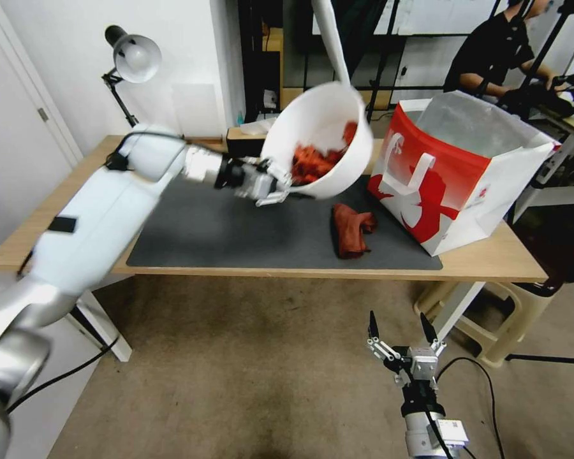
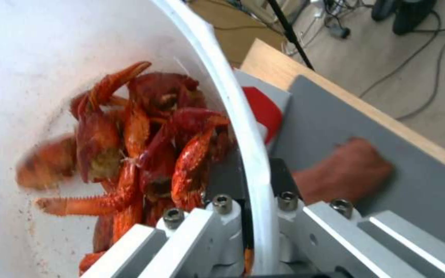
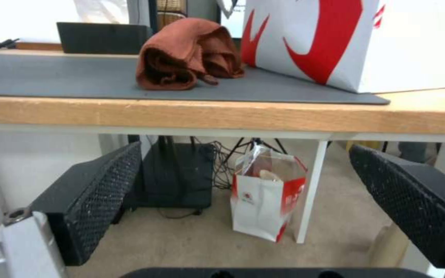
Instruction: Sweep shrimp from table into container with towel, then put container into takeout bag.
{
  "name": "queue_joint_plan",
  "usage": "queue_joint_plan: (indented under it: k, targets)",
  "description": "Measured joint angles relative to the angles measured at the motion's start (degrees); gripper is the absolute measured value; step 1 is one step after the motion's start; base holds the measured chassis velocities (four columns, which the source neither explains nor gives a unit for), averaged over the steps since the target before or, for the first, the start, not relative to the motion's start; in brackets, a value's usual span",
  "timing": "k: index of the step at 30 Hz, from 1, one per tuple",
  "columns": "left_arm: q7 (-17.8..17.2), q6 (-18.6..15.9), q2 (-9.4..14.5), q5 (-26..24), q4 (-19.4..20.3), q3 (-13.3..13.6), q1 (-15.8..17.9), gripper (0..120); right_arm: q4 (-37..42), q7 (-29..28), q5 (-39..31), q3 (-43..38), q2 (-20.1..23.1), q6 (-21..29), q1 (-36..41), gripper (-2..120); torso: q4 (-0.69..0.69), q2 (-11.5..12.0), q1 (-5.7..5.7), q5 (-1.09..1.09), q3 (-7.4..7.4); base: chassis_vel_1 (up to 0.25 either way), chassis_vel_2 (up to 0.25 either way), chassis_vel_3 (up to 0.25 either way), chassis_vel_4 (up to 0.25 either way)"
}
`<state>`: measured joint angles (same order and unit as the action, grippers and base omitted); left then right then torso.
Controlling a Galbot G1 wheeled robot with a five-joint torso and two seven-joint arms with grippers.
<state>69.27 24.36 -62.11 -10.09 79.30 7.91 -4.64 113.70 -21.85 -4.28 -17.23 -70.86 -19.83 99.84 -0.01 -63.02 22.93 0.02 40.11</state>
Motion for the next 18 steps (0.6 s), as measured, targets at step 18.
queue_joint_plan:
  k: [18]
  targets:
    - [-2.6, 2.3, -14.1, 3.6, -17.2, 4.3, 12.8, 0, -1.4, 0.6, 0.9, 1.6, -1.2, -1.0, 0.4, 100, 0.02, 0.0, 0.00, -0.01, 0.00, 0.000, 0.000, 0.000, 0.000]
